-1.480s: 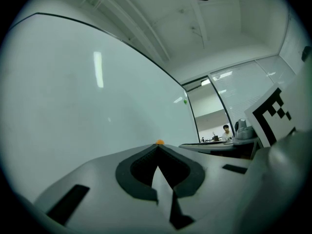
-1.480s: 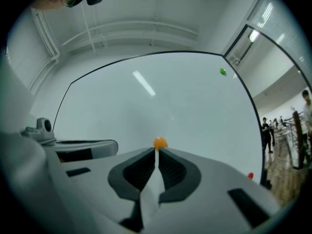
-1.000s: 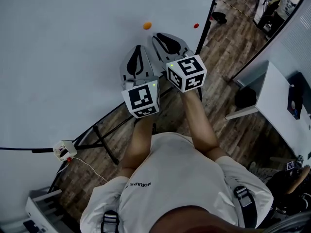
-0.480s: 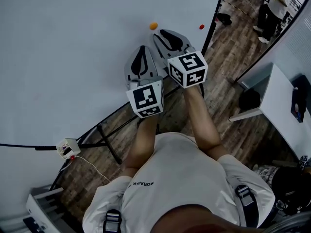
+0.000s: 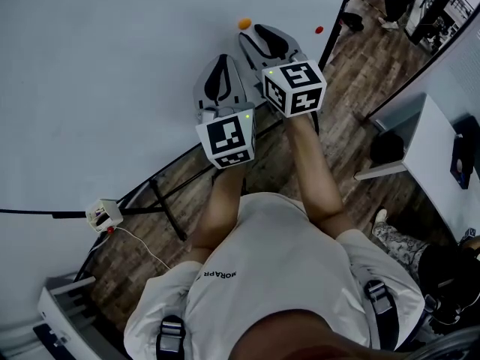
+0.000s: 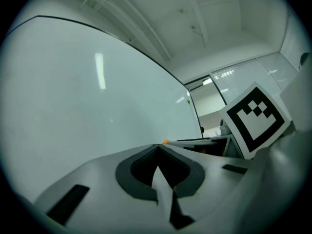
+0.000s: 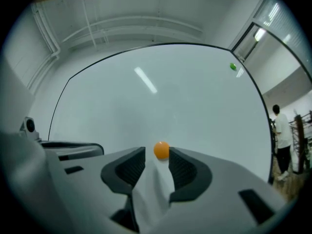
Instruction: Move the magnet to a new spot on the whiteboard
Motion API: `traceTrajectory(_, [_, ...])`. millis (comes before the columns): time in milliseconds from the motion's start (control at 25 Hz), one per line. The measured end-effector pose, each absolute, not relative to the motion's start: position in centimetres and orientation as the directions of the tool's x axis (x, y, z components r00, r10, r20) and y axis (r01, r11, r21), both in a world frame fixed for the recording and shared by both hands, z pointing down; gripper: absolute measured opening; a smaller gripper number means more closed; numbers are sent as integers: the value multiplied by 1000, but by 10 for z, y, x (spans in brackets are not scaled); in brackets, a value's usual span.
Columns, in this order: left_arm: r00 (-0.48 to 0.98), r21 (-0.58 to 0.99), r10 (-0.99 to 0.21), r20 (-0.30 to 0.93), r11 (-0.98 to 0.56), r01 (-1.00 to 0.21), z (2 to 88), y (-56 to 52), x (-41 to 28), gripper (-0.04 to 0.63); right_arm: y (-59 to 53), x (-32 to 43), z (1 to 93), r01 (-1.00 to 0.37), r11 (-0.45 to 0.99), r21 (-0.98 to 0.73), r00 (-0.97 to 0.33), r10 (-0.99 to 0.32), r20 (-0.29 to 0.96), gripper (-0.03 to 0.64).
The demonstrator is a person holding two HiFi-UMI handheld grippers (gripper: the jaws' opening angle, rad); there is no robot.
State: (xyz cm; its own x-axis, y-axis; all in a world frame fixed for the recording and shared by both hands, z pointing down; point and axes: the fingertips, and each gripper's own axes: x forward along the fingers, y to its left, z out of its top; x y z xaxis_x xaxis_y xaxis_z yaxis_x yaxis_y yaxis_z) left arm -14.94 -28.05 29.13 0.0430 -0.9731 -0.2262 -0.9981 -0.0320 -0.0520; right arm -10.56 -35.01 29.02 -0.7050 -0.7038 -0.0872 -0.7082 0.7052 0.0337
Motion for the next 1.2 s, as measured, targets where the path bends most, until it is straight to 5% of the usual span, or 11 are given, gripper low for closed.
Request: traceTrajectory(1200, [31, -50, -974, -226, -20, -999, 290, -279, -154, 3, -370, -115, 283, -733, 679, 39, -680, -731, -59, 147])
